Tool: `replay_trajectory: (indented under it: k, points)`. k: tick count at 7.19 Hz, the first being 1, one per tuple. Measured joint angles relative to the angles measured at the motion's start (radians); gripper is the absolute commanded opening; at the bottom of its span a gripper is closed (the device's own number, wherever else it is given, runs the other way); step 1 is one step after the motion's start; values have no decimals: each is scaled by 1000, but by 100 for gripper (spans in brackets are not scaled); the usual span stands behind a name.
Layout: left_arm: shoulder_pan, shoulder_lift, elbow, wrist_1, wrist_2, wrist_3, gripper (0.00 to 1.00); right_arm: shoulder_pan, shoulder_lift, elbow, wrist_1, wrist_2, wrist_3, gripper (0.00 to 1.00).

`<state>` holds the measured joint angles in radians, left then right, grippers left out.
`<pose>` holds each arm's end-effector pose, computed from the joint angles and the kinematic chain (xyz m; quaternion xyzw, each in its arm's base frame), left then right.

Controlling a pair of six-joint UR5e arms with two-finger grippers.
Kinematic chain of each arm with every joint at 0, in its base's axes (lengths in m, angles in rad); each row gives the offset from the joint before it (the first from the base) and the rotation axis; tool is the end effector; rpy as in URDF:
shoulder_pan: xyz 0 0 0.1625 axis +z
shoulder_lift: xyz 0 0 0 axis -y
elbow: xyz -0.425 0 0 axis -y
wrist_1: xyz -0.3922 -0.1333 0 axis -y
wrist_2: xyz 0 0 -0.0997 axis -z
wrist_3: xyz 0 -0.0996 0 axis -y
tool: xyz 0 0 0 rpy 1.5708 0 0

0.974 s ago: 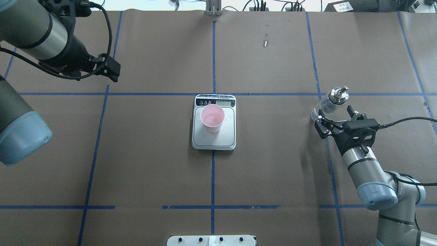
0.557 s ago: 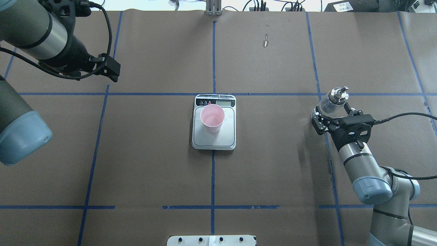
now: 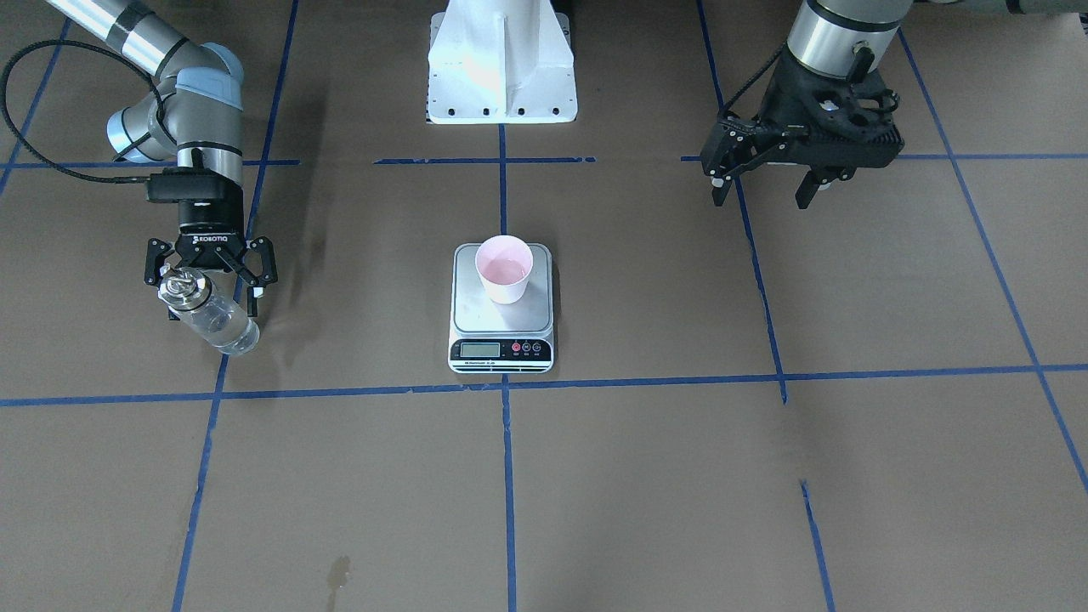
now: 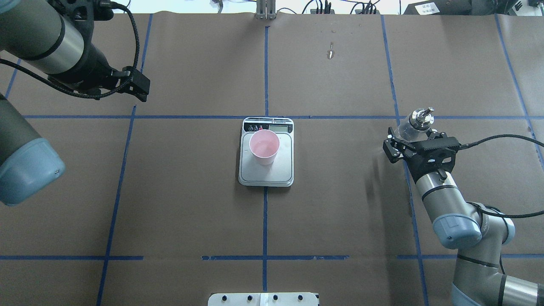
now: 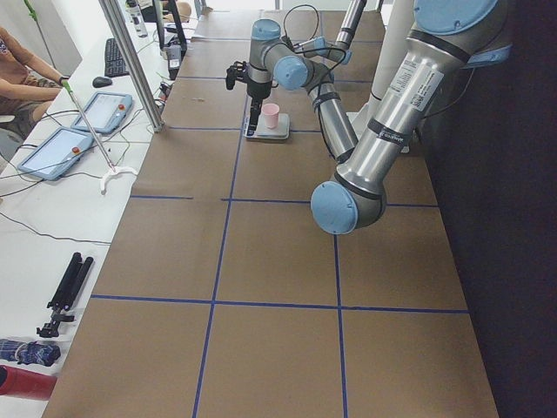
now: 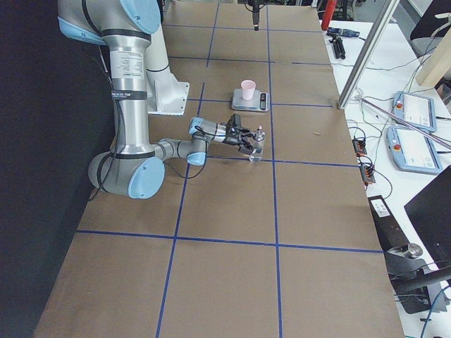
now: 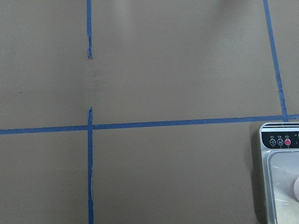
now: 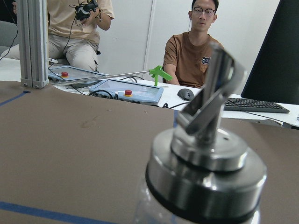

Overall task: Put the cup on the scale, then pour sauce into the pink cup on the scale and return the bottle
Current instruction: 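Lift the glass bottle upright with the right gripper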

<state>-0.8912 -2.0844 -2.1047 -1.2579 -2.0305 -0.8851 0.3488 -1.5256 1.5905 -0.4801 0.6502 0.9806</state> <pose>0.2692 -0.4750 0.1924 0.0981 0.3973 -0.0118 0.9124 -0.4028 -0.3727 0.4947 0.5532 -0.2680 0.1505 0.7742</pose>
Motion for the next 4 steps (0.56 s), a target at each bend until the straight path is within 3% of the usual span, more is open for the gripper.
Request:
replay_trajectory:
  k: [4]
  points:
    - [0, 0, -3, 0, -1, 0, 100, 4, 4, -16, 0, 0, 1, 100]
